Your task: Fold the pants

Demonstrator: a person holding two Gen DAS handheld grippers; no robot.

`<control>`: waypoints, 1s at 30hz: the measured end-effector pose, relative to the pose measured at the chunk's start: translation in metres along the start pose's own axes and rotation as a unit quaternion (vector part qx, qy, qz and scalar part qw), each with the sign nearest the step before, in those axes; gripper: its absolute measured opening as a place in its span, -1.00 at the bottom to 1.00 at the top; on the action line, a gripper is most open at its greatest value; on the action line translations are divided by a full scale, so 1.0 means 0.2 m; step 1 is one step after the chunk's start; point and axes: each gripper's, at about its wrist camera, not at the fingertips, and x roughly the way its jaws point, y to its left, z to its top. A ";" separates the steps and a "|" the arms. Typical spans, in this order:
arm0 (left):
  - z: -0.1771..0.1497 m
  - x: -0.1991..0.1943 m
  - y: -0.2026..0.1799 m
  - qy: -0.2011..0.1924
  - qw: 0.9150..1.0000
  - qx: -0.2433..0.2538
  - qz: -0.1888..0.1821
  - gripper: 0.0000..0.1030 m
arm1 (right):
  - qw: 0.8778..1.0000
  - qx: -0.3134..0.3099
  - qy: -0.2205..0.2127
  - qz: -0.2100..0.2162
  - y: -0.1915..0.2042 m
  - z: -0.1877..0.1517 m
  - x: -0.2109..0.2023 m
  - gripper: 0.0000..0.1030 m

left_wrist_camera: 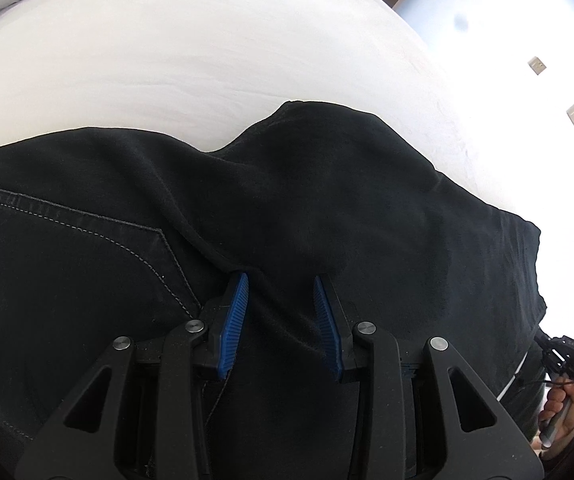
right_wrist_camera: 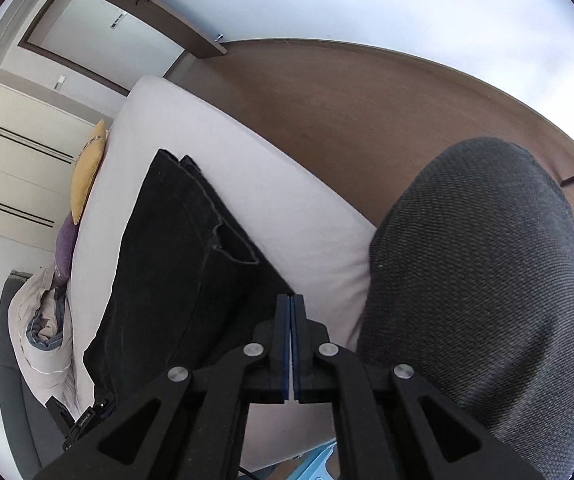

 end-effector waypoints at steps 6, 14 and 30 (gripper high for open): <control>-0.02 -0.01 -0.02 -0.001 1.000 0.003 0.002 -0.36 | 0.998 0.016 0.017 0.066 0.05 0.01 -0.04 -0.87; -0.03 0.00 -0.04 -0.003 1.000 0.000 0.001 -0.36 | 0.994 0.048 0.046 0.092 0.06 0.01 0.10 -0.55; -0.03 -0.07 0.02 -0.005 1.000 -0.004 -0.003 -0.35 | 0.994 0.018 0.043 0.097 0.05 0.00 0.03 -0.95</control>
